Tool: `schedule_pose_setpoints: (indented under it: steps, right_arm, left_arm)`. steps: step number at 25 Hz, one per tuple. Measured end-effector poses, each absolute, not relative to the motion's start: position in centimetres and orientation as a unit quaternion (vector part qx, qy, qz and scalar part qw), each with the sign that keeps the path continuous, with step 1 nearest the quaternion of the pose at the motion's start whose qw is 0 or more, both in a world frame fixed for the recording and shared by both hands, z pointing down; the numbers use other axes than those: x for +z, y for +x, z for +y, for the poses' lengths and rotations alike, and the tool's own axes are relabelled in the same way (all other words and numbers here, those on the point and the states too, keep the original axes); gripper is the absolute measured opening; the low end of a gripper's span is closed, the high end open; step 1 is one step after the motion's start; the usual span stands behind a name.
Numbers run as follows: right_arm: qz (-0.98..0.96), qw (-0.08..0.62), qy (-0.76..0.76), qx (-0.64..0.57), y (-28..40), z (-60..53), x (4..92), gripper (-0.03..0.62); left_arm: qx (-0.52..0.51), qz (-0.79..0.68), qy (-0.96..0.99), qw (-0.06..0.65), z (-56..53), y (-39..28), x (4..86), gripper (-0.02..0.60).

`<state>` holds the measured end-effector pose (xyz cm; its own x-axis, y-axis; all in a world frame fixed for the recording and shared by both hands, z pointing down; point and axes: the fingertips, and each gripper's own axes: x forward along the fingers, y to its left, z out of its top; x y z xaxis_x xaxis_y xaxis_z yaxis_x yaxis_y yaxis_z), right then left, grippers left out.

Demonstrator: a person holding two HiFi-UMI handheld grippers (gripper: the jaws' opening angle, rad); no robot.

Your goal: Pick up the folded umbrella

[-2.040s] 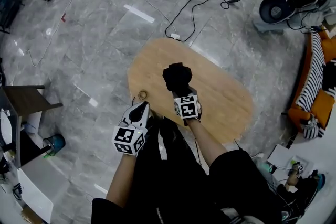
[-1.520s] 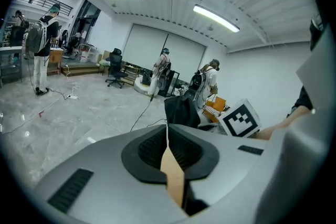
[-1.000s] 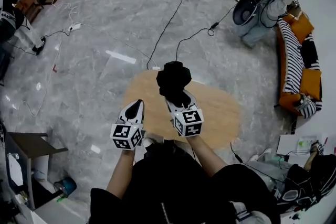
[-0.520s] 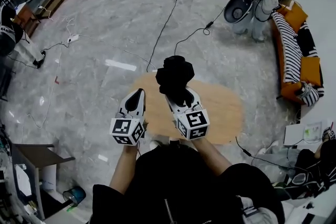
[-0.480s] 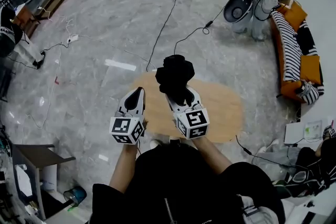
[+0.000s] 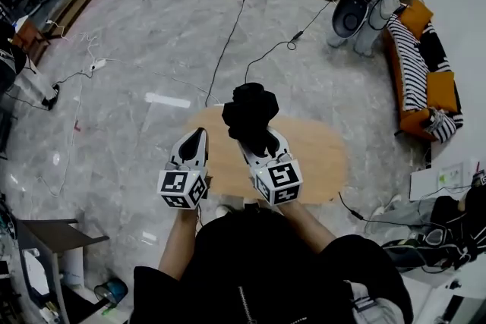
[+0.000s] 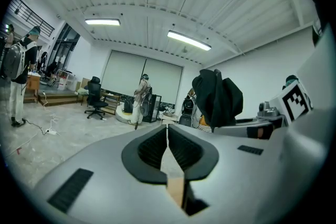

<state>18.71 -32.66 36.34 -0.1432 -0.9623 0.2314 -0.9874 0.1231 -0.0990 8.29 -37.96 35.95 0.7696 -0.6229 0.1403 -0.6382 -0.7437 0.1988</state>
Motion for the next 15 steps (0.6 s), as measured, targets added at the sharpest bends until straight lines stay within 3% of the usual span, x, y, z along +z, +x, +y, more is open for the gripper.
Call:
schedule_pose_setpoints:
  steps: [15]
  right_arm:
    - [-0.723,0.064,0.677,0.123,18.63,-31.53,35.61,0.222]
  left_arm:
    - [0.042,-0.294,0.944,0.142,-37.93,9.29,36.38,0.020]
